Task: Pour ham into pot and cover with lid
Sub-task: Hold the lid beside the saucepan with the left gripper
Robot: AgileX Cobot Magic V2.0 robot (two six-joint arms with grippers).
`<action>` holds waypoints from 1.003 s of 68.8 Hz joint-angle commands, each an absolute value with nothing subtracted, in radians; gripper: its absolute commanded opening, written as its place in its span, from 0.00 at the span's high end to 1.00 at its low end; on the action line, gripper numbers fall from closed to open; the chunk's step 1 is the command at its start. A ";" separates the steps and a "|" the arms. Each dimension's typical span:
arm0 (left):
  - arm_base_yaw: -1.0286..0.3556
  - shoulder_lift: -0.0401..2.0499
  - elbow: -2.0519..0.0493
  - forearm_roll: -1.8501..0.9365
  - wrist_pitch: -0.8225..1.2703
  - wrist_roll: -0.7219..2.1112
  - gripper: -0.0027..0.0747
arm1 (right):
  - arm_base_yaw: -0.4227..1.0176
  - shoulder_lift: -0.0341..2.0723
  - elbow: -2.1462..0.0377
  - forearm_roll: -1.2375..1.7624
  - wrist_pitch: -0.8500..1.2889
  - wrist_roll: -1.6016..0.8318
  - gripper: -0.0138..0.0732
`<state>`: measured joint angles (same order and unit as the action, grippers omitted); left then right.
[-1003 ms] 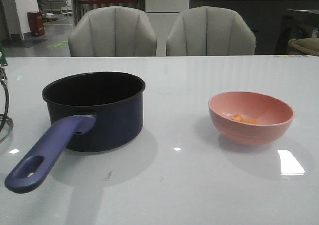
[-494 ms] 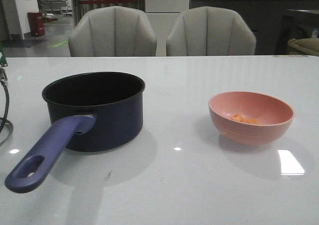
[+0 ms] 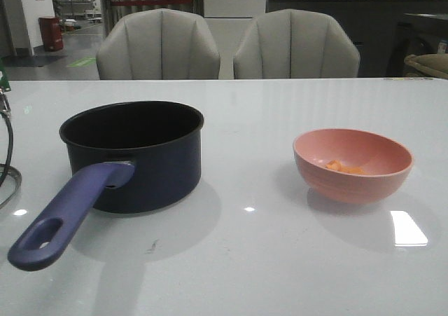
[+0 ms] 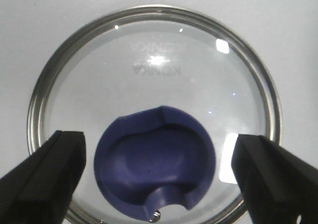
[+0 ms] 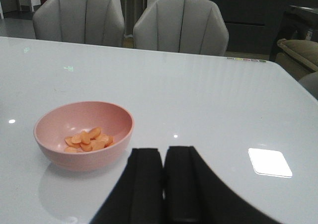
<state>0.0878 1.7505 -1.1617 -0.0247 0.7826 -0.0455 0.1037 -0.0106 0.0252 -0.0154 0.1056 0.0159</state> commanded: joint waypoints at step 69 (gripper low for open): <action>-0.223 0.688 -0.642 -0.079 0.284 -0.009 0.17 | 0.097 -0.030 0.021 -0.025 0.033 0.017 0.67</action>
